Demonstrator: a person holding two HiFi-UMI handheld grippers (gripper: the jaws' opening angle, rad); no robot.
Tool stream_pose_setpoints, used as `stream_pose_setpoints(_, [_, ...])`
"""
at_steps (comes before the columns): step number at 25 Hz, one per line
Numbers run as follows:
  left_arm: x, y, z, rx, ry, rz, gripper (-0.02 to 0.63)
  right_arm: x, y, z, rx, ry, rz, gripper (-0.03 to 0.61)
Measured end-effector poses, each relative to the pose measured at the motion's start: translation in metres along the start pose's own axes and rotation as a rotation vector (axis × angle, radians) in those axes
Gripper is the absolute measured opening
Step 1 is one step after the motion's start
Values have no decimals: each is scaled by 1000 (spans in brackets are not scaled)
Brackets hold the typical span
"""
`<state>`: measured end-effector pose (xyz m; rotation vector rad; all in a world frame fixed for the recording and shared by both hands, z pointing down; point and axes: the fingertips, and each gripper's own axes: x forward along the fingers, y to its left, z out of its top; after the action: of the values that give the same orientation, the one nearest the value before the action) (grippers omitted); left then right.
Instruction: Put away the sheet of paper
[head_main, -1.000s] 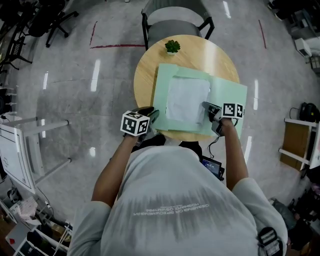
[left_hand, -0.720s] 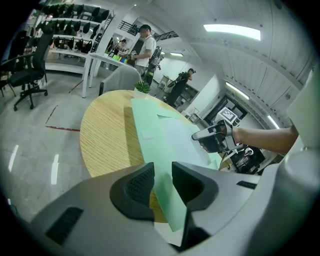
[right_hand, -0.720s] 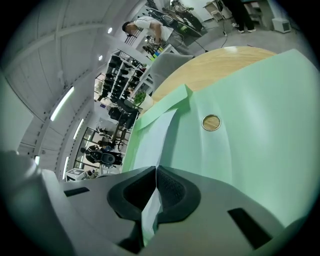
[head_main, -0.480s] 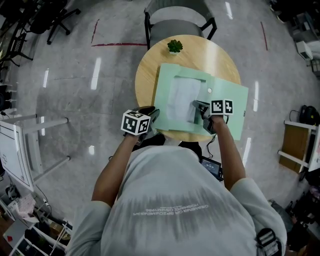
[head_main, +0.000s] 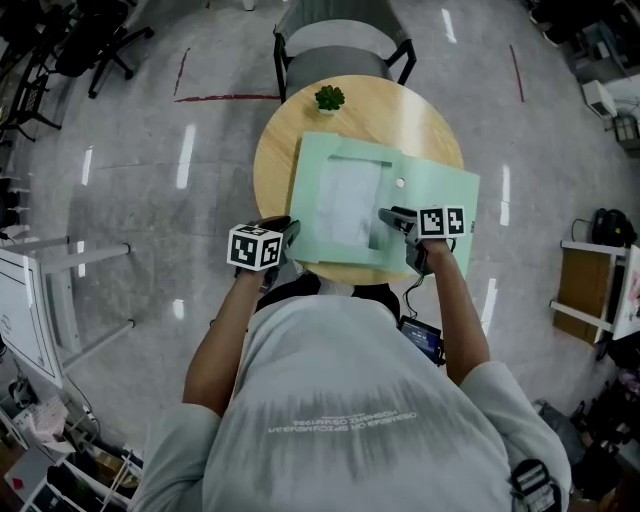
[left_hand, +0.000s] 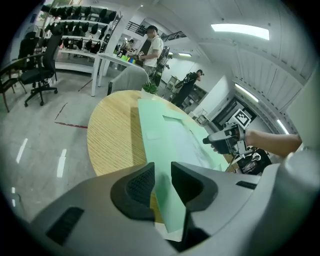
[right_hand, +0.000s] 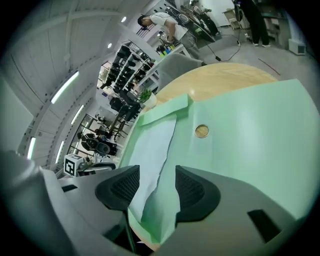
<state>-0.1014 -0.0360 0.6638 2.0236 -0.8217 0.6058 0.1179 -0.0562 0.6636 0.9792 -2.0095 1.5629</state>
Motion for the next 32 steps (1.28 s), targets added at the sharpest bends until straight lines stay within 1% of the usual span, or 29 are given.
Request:
stream_pose_setpoints(2, [-3,0,8,-7,-19,22,112,-20,-8,6,-7,-28,-22,239])
stream_pose_setpoints(4, [-7,0,23,-6,-55,43,112,-42,-17,16,-34,-60,-65,228])
stream_pose_setpoints(6, [-12,-2,43,10,-96,68,112,-66,-24,31,-77,-102,-119,191])
stream_pose_setpoints(8, [-18,-4,70,41,-142,98,112,-94,-26,55,-137,-164,-179,129])
stream_pose_setpoints(10, [-22,-10,104,92,-192,130,112,-126,-21,89,-228,-251,-238,53])
stream_pose_setpoints(11, [-24,-15,124,126,-217,146,112,-142,-15,107,-285,-295,-261,40])
stream_pose_setpoints(13, [-31,-29,165,206,-271,176,102,-174,1,140,-395,-369,-300,32])
stream_pose_setpoints(16, [-44,-57,220,332,-351,213,61,-218,28,177,-536,-462,-340,29])
stream_pose_setpoints(19, [-60,-89,267,435,-430,229,31,-253,59,206,-648,-539,-348,29])
stream_pose_setpoints(22, [-77,-126,309,553,-492,234,23,-286,93,233,-759,-612,-353,29])
stream_pose_setpoints(24, [-89,-153,334,613,-539,224,21,-305,115,247,-828,-657,-353,28])
stream_pose_setpoints(28, [-116,-195,368,673,-638,220,21,-333,157,261,-925,-726,-307,28])
stream_pose_setpoints(32, [-136,-230,382,732,-679,223,23,-350,184,264,-996,-742,-296,28])
